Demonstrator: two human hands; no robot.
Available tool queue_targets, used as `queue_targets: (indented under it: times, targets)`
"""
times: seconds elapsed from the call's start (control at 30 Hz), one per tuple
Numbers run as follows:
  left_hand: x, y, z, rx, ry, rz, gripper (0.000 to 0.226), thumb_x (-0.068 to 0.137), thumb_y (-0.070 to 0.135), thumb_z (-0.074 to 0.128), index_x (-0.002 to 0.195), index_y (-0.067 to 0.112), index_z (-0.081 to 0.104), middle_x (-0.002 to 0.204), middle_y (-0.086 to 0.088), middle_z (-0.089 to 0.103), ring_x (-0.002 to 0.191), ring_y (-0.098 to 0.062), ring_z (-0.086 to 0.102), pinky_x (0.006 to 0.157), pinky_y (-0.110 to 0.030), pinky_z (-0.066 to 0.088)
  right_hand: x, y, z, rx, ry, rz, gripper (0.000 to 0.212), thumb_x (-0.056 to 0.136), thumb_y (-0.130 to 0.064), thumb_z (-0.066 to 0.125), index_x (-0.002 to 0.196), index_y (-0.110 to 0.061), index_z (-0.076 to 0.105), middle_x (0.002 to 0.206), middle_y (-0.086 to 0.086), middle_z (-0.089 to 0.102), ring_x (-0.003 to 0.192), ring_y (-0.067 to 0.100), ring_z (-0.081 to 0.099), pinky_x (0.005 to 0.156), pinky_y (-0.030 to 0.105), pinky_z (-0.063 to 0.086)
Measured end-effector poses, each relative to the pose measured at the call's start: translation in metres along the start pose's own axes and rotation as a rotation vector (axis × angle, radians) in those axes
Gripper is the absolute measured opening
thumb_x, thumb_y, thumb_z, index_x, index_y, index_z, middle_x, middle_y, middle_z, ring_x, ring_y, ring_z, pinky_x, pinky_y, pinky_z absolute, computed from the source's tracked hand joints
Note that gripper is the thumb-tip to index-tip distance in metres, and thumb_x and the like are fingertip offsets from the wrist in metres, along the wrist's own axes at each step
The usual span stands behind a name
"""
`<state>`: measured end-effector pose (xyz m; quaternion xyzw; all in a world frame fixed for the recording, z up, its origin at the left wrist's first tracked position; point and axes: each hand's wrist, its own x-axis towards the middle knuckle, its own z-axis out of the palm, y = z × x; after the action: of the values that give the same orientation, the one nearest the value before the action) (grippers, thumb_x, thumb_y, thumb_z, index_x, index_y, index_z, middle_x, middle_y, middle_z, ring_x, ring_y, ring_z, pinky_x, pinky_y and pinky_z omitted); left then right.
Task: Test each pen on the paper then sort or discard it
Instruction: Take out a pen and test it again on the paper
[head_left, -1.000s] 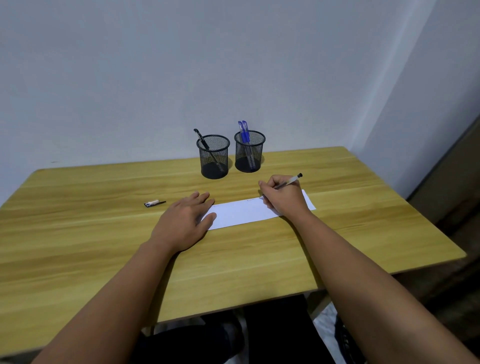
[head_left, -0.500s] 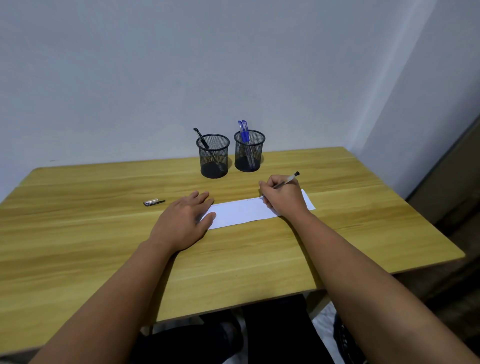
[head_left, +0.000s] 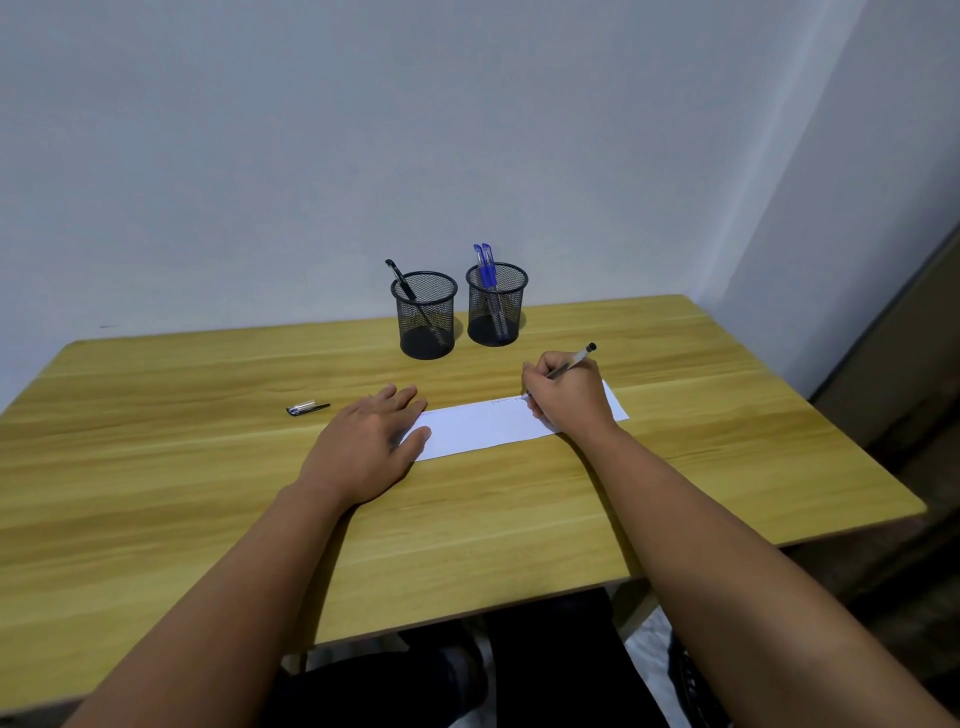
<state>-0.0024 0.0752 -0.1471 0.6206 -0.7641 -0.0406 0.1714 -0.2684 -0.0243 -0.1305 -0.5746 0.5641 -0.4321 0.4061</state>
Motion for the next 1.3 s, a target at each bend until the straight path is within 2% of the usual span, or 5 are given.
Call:
queue_targets:
  times: [0.27, 0.53, 1.07, 1.17, 1.3]
  targets:
    - [-0.001, 0.0, 0.001, -0.013, 0.006, -0.003, 0.068, 0.093, 0.06, 0.027, 0.146, 0.025, 0.052, 0.159, 0.005, 0.039, 0.151, -0.017, 0.028, 0.12, -0.04, 0.029, 0.003, 0.003, 0.001, 0.022, 0.026, -0.002, 0.04, 0.096, -0.018, 0.066, 0.075, 0.007, 0.042, 0.069, 0.014, 0.044, 0.062, 0.024, 0.055, 0.059, 0.035, 0.056]
    - [0.0, -0.001, 0.002, -0.016, 0.001, -0.009, 0.07, 0.092, 0.061, 0.026, 0.147, 0.027, 0.05, 0.16, 0.006, 0.038, 0.152, -0.016, 0.026, 0.121, -0.039, 0.027, 0.003, 0.003, 0.001, -0.006, 0.083, -0.028, 0.045, 0.092, -0.016, 0.065, 0.057, -0.019, 0.037, 0.063, 0.012, 0.043, 0.06, 0.024, 0.052, 0.06, 0.04, 0.056]
    - [0.0, -0.001, 0.0, -0.02, -0.003, -0.015, 0.071, 0.091, 0.063, 0.025, 0.148, 0.027, 0.05, 0.16, 0.007, 0.037, 0.152, -0.015, 0.025, 0.121, -0.038, 0.027, 0.005, 0.001, -0.001, 0.013, 0.157, -0.069, 0.037, 0.088, -0.011, 0.059, 0.062, -0.008, 0.033, 0.062, 0.01, 0.029, 0.059, 0.023, 0.036, 0.058, 0.031, 0.041]
    - [0.0, 0.001, -0.001, -0.014, -0.009, -0.014, 0.068, 0.094, 0.061, 0.027, 0.148, 0.026, 0.049, 0.16, 0.006, 0.037, 0.152, -0.016, 0.025, 0.121, -0.038, 0.026, 0.01, -0.005, -0.01, 0.133, 0.168, 0.028, 0.032, 0.093, -0.001, 0.058, 0.064, -0.005, 0.044, 0.058, 0.012, 0.042, 0.04, 0.02, 0.044, 0.049, 0.025, 0.041]
    - [-0.002, 0.007, -0.007, 0.005, -0.022, -0.006, 0.062, 0.097, 0.054, 0.034, 0.151, 0.024, 0.045, 0.161, 0.005, 0.035, 0.153, -0.016, 0.023, 0.121, -0.036, 0.025, 0.014, -0.015, -0.017, 0.188, 0.048, 0.103, 0.049, 0.1, -0.025, 0.074, 0.058, -0.014, 0.052, 0.056, 0.011, 0.059, 0.043, 0.018, 0.052, 0.043, 0.024, 0.044]
